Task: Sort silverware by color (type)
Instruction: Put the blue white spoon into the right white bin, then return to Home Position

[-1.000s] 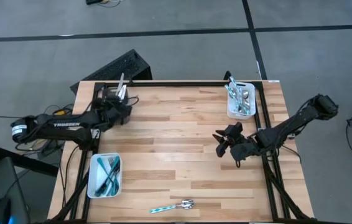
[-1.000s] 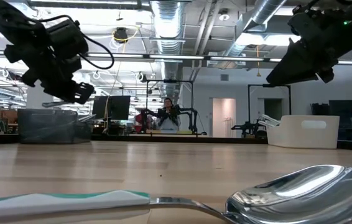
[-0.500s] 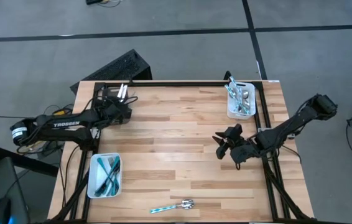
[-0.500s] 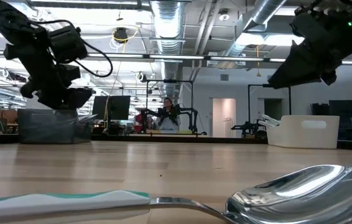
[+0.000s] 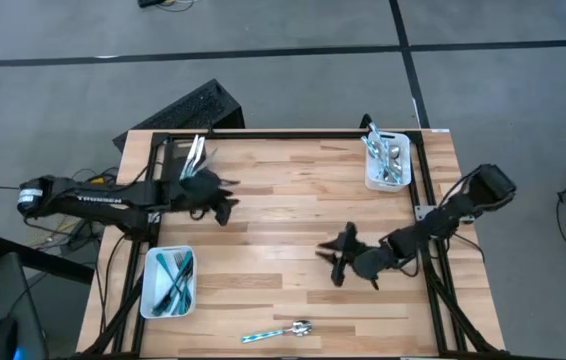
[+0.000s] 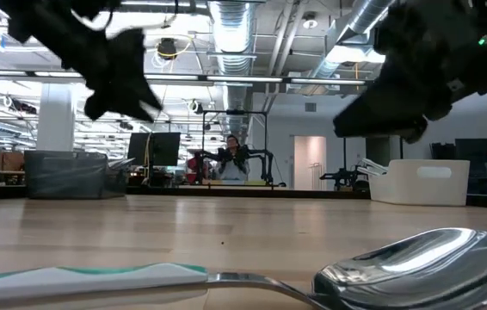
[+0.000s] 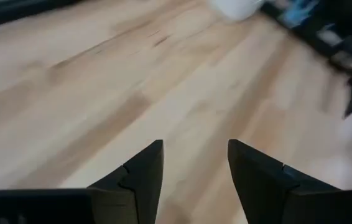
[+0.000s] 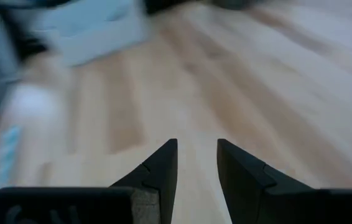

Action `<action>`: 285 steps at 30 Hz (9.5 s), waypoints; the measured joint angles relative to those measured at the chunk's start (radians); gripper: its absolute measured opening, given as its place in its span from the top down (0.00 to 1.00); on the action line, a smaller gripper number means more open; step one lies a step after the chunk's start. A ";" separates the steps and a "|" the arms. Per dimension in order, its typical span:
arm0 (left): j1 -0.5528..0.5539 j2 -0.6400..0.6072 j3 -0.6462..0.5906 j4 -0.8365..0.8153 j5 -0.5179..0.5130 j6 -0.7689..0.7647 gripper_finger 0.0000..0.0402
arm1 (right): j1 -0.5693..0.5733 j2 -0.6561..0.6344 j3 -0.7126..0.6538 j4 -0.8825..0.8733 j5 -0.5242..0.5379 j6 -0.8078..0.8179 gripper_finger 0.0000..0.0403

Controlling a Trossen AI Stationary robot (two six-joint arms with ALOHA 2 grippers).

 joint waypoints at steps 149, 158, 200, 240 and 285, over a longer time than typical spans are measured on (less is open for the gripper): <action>-0.706 1.055 0.831 -0.768 -0.616 -0.530 0.60 | -0.967 -0.632 -0.038 -1.063 0.221 -0.212 0.61; -0.747 0.959 0.831 -0.864 -0.690 -0.603 0.60 | -0.947 -0.632 -0.077 -0.996 0.043 -0.155 0.42; -0.309 0.324 -0.258 1.164 -0.230 0.506 1.00 | 0.034 -0.414 -0.082 0.182 -0.332 -0.678 0.61; -0.305 -0.956 -0.489 0.178 -0.047 0.632 1.00 | -0.133 -1.321 -0.386 -0.381 -0.307 -0.520 0.67; -0.068 -0.854 -0.530 0.262 0.055 0.645 1.00 | -0.407 -1.472 -0.534 -0.425 -0.385 -0.461 0.67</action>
